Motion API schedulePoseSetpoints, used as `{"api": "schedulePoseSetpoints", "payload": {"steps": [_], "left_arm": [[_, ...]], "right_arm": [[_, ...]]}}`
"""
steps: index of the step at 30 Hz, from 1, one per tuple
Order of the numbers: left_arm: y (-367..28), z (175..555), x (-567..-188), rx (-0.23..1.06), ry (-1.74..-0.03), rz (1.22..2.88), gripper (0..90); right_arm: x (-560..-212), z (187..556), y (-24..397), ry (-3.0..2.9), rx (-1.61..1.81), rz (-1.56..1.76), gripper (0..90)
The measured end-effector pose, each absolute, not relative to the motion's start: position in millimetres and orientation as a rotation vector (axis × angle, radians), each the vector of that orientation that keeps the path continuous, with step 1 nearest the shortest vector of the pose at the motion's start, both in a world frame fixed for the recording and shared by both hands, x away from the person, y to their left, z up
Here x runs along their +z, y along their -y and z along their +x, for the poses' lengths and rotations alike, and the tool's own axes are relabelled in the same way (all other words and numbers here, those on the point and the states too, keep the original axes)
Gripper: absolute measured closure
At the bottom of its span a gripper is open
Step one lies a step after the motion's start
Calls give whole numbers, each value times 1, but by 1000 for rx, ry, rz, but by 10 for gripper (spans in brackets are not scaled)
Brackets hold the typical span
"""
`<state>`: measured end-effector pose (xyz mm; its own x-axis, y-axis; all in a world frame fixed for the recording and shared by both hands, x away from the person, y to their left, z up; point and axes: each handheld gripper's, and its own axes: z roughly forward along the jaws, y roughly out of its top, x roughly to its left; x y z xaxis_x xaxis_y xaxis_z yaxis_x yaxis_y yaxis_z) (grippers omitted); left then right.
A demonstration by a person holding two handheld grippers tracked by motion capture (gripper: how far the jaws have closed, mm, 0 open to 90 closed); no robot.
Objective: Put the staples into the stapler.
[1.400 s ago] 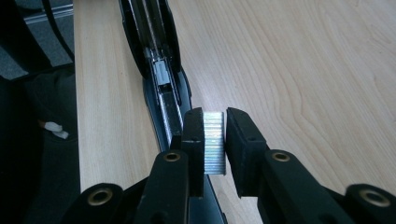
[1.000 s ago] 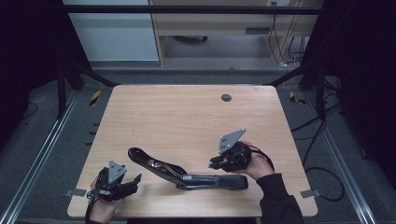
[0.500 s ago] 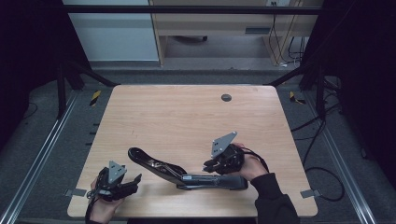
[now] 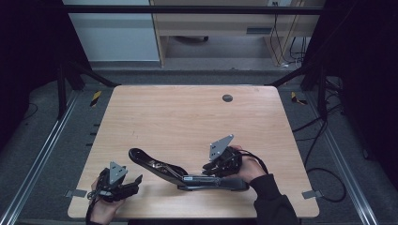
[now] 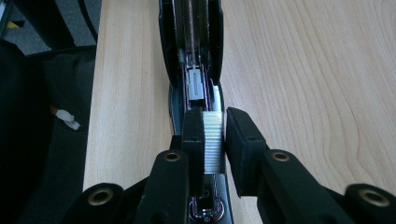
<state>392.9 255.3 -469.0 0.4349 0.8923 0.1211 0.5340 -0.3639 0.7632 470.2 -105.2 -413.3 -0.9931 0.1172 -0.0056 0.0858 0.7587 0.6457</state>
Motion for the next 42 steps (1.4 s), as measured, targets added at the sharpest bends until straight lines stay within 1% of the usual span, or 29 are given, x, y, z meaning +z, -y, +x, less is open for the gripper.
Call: {"api": "schedulePoseSetpoints", "payload": {"steps": [42], "left_arm": [[-255,393,-470,706,-1196,2046,295]], "right_arm": [[-437,471,101,-2937,1056,111,779]]}}
